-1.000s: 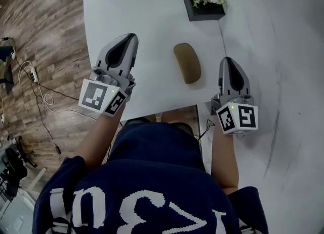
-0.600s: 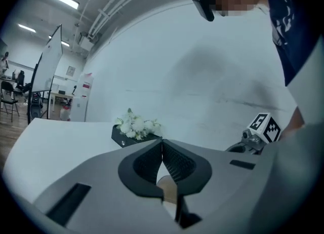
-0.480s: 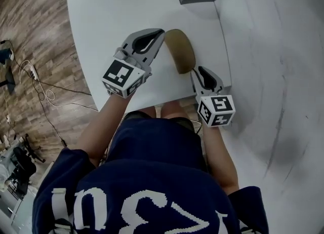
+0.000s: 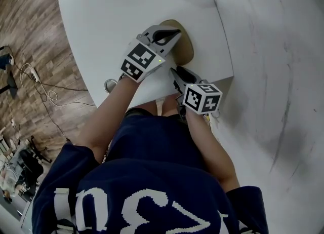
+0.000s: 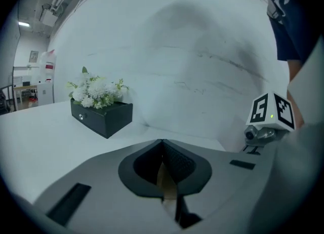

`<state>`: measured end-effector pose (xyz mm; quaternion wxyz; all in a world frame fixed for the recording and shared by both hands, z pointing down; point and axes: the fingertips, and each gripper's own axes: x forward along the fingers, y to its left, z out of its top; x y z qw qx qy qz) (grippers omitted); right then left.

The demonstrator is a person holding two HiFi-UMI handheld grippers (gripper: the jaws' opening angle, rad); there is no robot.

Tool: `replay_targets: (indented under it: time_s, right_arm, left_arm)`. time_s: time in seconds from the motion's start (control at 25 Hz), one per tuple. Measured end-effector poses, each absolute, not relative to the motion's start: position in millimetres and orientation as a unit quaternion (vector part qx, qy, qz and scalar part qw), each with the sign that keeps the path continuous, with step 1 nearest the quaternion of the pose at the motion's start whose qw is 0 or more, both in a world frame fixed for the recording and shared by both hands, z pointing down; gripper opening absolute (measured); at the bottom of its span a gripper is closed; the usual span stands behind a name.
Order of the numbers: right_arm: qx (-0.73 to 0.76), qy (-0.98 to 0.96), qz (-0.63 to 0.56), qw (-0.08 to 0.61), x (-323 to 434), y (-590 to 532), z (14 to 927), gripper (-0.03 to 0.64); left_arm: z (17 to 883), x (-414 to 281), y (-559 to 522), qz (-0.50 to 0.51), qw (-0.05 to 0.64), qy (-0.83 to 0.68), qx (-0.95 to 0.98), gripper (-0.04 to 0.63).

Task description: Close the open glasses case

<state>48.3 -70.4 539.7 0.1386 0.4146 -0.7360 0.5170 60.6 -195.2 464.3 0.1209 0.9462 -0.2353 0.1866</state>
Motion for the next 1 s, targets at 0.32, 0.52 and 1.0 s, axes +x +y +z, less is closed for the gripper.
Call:
replay_targets:
  time_s: [0.32, 0.52, 1.0]
  right_arm:
    - [0.430, -0.733, 0.514, 0.118, 53, -72, 538, 0.029]
    - [0.437, -0.746, 0.491, 0.107, 65, -71, 535, 0.021]
    - [0.421, -0.786, 0.426, 0.152, 79, -67, 534, 0.023]
  left_arm:
    - [475, 58, -199, 0.183, 0.097, -0.248, 0.946, 0.014]
    - [476, 58, -199, 0.166, 0.085, -0.256, 0.948, 0.014]
    - [475, 56, -198, 0.123, 0.092, -0.246, 0.957, 0.012]
